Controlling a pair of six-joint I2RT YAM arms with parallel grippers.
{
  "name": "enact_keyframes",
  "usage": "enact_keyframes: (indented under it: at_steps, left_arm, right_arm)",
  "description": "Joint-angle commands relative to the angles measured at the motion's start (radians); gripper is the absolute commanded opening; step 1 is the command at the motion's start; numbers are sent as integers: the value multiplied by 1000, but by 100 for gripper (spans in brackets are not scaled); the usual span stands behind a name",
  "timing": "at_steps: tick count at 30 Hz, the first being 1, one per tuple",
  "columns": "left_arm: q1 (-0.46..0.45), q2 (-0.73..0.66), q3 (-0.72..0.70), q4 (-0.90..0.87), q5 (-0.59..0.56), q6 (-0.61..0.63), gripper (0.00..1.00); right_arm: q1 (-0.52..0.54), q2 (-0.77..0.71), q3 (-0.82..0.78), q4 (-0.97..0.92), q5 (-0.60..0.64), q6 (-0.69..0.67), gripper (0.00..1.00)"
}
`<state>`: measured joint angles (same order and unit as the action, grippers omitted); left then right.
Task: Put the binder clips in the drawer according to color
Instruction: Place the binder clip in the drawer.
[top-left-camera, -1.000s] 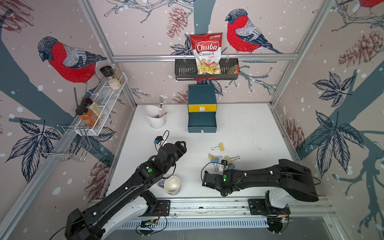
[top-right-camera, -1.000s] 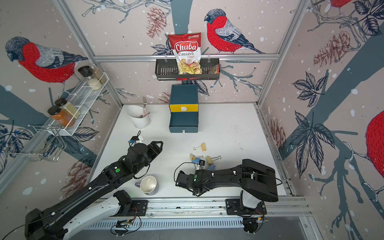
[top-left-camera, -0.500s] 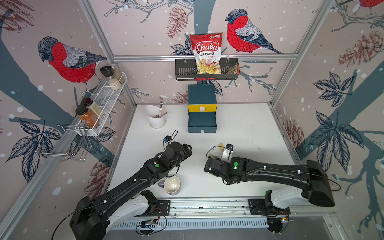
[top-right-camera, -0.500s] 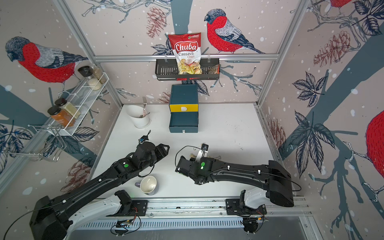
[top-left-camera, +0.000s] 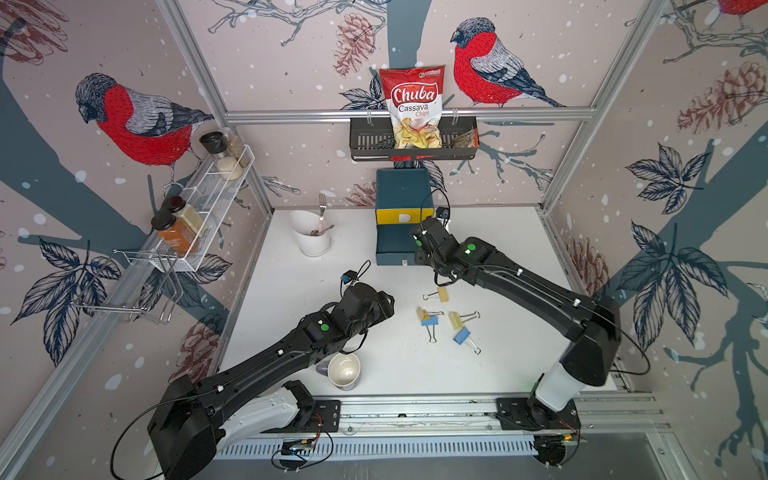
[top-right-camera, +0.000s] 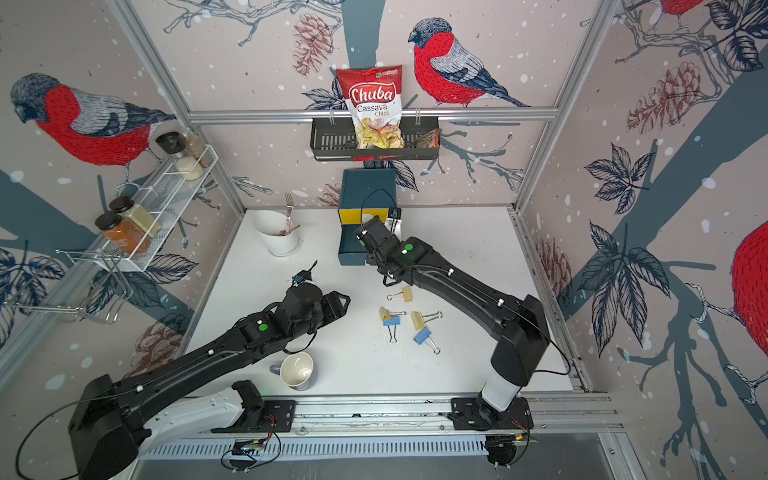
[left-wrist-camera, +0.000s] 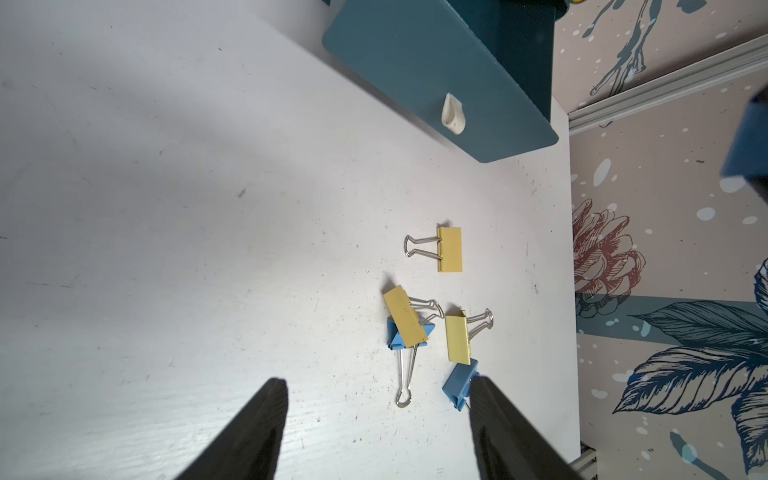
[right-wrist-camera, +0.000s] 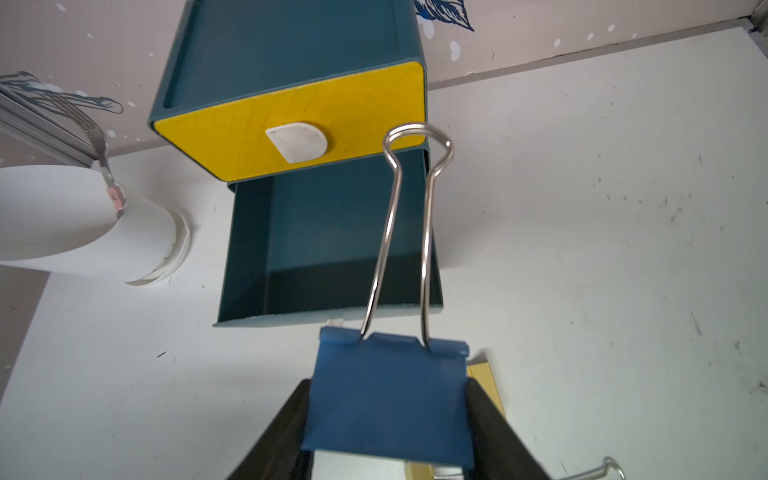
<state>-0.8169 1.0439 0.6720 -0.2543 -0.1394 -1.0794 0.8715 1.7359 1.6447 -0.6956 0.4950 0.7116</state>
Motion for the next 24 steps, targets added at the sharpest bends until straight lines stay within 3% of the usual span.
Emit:
enact_keyframes:
  at_steps: [1, 10, 17, 24]
  left_arm:
    - [-15, 8, 8, -6, -19, 11, 72]
    - [-61, 46, 26, 5, -24, 3, 72]
    - [-92, 78, 32, 31, -29, -11, 72]
    - [-116, 100, 39, 46, -40, -24, 73]
  right_arm:
    - [-43, 95, 86, -47, -66, -79, 38]
    - [-71, 297, 245, -49, -80, -153, 41]
    - [-82, 342, 265, -71, -85, -162, 60]
    - [-72, 227, 199, -23, -44, -204, 79]
